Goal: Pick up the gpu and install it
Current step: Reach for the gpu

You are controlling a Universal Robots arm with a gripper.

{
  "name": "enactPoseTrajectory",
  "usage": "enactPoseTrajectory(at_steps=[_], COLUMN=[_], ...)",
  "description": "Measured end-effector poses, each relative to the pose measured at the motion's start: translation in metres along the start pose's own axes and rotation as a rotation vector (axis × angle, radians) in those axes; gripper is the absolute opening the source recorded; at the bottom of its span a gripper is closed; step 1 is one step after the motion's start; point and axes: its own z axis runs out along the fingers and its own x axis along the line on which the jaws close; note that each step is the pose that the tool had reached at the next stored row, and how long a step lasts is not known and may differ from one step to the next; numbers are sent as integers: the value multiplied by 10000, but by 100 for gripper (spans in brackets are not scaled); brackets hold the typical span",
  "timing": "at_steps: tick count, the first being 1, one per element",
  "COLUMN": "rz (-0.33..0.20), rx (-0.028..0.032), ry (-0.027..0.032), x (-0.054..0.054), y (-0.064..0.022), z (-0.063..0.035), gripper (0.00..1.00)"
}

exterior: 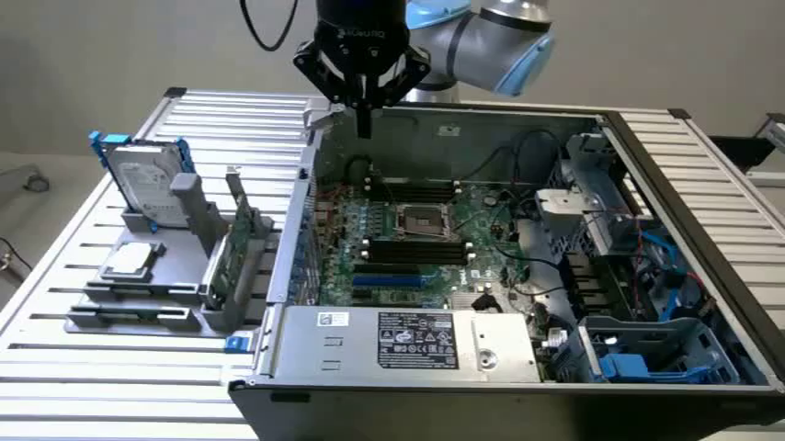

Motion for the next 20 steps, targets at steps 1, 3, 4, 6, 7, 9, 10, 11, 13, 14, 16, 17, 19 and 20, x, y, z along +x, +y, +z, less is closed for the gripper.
enactPoseTrajectory(at_steps=[1,3,4,6,7,9,10,11,13,14,16,17,19,20], rz=[0,0,0,0,0,-1,1,2,6,8,11,14,18,18], rx=[0,0,0,0,0,0,2,6,9,10,18,20,27,29], ry=[0,0,0,0,0,2,9,30,113,157,248,296,367,401], x=[0,0,0,0,0,1,12,41,117,158,245,293,382,426], y=[0,0,0,0,0,0,-1,-3,-8,-11,-18,-21,-28,-31], z=[0,0,0,0,0,0,-1,-3,-2,-1,4,8,15,20], gripper=[11,11,11,11,11,11,11,11,11,11,11,11,11,11])
